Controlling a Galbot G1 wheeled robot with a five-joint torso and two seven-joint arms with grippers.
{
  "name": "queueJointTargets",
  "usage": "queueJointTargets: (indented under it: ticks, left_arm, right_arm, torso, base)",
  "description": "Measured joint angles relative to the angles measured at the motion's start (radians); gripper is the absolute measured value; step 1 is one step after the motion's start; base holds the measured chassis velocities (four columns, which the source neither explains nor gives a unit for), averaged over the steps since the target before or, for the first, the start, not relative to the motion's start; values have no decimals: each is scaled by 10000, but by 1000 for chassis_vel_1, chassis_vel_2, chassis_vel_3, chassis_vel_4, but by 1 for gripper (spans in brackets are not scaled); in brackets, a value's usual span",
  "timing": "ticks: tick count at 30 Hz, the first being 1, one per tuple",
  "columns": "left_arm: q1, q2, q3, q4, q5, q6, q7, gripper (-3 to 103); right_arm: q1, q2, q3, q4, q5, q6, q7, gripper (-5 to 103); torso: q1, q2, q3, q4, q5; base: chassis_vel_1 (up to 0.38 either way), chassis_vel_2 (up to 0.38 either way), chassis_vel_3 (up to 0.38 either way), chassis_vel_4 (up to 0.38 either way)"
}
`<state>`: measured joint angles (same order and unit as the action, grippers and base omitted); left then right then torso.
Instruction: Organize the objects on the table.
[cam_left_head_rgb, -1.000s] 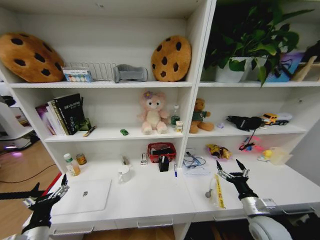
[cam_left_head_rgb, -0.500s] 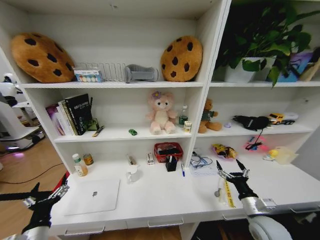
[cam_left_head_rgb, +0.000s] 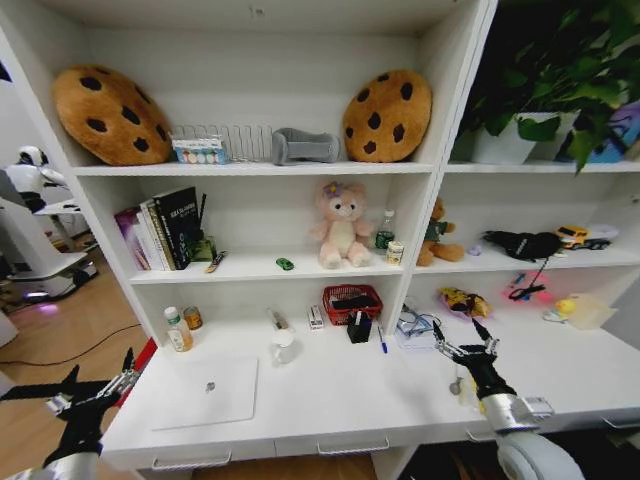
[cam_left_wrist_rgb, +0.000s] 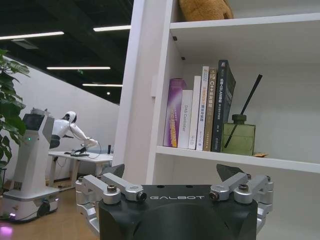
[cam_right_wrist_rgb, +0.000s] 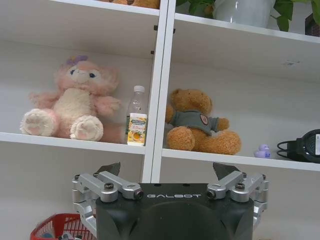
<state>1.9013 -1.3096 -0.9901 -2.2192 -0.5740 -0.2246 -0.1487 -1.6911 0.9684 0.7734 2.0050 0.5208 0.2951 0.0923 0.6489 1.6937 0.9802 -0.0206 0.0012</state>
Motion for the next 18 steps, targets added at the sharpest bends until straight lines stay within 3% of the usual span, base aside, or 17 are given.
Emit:
queueJointTargets:
  ticks: [18]
  left_arm:
    - [0,1,0,0,0,0,0,100]
  right_arm:
    - [-1,0,0,0,0,0,0,100]
  torso:
    - [-1,1,-2,2,-4]
  base:
    - [86,84,-79,-84]
